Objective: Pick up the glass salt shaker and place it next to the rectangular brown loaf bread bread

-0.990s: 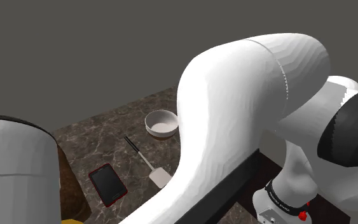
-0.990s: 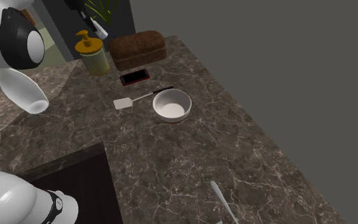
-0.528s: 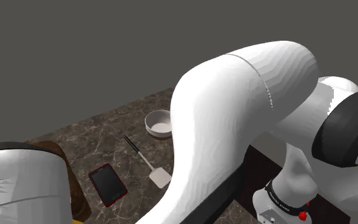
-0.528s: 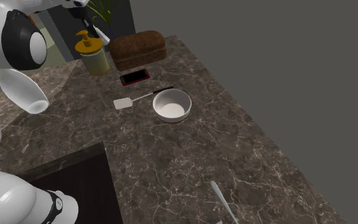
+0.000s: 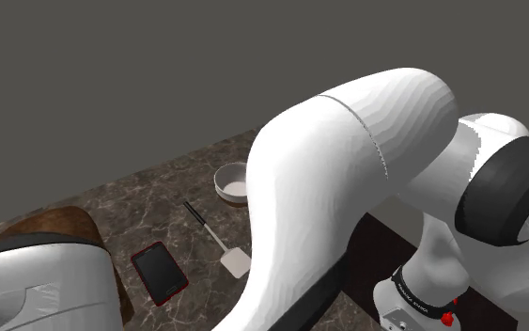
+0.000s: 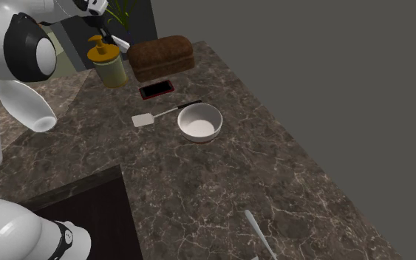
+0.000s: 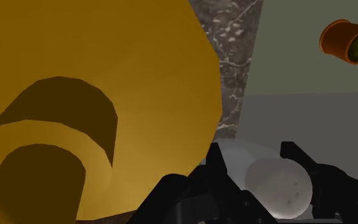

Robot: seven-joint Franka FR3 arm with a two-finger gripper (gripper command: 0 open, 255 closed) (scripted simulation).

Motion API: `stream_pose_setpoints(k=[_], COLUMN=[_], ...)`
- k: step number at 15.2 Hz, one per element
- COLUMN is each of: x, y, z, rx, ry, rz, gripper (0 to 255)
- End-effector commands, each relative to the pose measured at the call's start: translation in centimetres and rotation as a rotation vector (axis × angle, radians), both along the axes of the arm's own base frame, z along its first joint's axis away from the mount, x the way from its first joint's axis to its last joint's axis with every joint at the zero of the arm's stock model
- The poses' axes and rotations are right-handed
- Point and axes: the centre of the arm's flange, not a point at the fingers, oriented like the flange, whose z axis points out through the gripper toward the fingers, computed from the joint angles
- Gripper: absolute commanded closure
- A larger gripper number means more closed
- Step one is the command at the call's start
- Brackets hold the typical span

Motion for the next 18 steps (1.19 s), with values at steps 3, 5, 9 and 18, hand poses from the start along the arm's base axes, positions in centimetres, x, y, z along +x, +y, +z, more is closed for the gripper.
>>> stream_pose_setpoints(k=[3, 5, 9, 18], x=[0.1, 0.1, 0.1, -0.9], y=[-0.3, -0.3, -0.3, -0.3], z=[-4.1, -5.0, -5.0, -3.2], rx=[-0.061, -0.061, -0.061, -0.062], ry=[0.017, 0.017, 0.017, 0.017], rz=[-0.010, -0.010, -0.010, -0.010], gripper=[255, 255, 255, 0])
